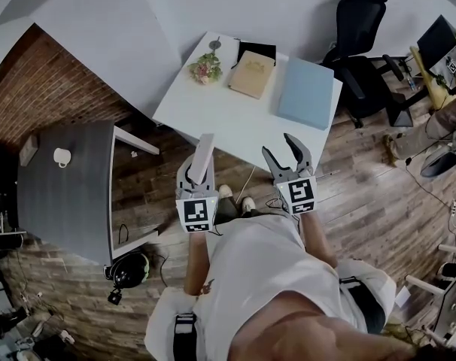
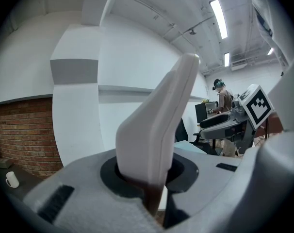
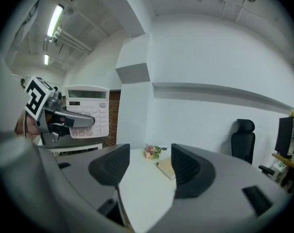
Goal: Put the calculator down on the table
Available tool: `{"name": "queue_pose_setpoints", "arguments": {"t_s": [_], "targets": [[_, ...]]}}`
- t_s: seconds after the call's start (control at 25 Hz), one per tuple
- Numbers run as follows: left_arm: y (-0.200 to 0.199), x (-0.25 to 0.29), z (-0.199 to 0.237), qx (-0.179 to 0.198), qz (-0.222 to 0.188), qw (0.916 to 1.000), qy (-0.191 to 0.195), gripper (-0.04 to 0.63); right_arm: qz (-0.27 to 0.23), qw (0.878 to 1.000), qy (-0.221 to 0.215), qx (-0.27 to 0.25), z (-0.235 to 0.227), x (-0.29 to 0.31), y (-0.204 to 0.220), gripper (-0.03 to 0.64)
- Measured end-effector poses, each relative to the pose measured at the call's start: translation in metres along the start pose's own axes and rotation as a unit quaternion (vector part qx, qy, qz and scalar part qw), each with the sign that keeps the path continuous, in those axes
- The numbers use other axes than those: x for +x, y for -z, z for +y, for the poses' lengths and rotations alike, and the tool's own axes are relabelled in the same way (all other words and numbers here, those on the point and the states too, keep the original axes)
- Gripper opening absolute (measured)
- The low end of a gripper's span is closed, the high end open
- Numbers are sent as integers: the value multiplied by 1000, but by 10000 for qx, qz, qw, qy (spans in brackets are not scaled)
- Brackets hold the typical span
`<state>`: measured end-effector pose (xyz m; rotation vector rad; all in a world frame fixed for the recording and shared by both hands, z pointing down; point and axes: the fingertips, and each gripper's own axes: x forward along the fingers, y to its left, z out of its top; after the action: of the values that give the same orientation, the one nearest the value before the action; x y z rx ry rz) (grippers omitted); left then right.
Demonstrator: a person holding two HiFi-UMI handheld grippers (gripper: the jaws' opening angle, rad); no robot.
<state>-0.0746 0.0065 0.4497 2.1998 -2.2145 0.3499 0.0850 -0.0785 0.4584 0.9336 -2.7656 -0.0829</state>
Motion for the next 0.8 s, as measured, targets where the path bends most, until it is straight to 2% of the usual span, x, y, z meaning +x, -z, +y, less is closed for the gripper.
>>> {"name": "queue_pose_setpoints", "arguments": {"t_s": [0.8], "targets": [[3,80,51,-60,-49,9998,185,74,104,9997,209,-50,-29,81,-9,268]]}}
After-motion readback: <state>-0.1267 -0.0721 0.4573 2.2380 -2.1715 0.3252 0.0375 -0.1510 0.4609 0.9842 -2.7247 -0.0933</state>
